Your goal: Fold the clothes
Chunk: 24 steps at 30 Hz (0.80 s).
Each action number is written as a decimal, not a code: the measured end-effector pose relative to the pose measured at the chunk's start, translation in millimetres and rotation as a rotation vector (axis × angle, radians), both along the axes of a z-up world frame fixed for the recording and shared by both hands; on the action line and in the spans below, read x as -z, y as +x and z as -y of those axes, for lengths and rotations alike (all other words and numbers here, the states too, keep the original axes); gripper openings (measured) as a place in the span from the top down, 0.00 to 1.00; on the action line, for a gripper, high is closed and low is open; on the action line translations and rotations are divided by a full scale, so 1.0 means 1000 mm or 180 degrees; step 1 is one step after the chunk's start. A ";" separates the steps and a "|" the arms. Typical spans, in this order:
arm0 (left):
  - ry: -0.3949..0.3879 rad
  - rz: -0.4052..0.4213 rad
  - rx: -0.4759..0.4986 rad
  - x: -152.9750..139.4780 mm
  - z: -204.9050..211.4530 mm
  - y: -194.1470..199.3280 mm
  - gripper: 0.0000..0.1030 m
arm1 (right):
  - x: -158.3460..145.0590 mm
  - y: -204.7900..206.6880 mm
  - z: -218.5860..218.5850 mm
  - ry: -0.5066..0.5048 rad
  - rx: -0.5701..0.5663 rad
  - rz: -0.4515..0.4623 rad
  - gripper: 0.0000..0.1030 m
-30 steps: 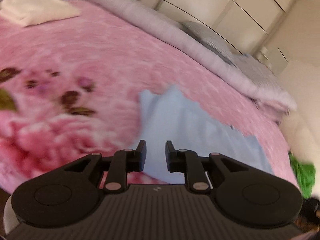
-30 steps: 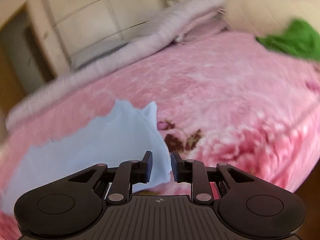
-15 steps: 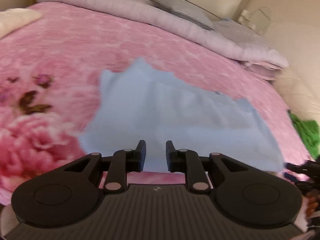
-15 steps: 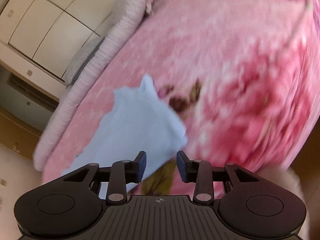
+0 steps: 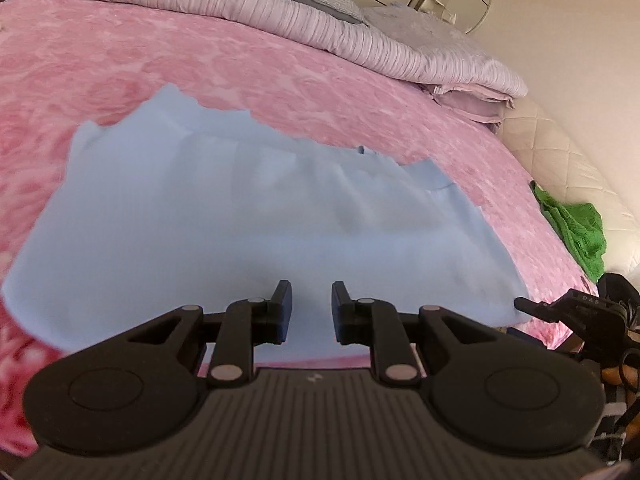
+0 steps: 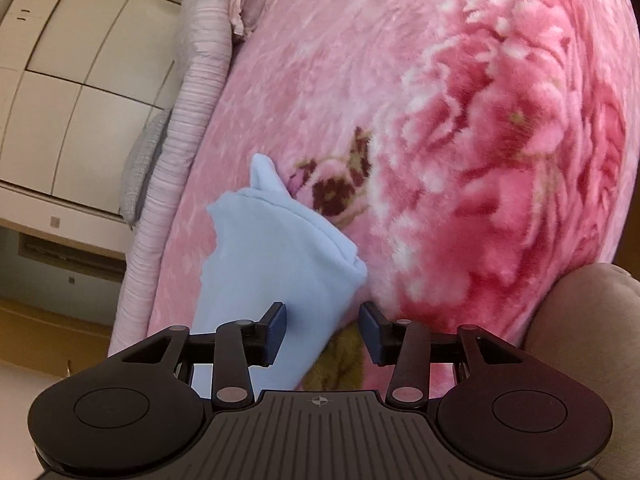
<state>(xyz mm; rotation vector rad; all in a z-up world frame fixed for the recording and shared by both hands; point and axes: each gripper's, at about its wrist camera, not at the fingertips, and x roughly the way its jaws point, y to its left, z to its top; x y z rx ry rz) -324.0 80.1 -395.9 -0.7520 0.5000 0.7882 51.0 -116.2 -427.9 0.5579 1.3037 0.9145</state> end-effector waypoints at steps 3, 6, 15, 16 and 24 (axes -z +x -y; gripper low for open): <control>0.0001 0.0104 0.0074 -0.001 -0.009 0.014 0.85 | 0.002 -0.002 -0.008 0.0061 0.0008 0.0029 0.56; 0.0008 0.0181 0.0165 -0.001 -0.016 0.029 0.85 | 0.004 -0.006 -0.015 0.0078 -0.0003 0.0095 0.56; 0.0028 -0.0268 0.0345 0.030 -0.027 0.076 0.85 | 0.008 -0.008 -0.019 0.0101 -0.0061 0.0206 0.56; 0.0024 -0.0272 0.0347 0.029 -0.027 0.076 0.85 | 0.008 -0.008 -0.020 0.0097 -0.0068 0.0214 0.56; -0.0284 0.0143 -0.0105 0.012 -0.030 0.006 0.85 | -0.017 -0.017 -0.049 -0.0400 -0.0430 0.0807 0.84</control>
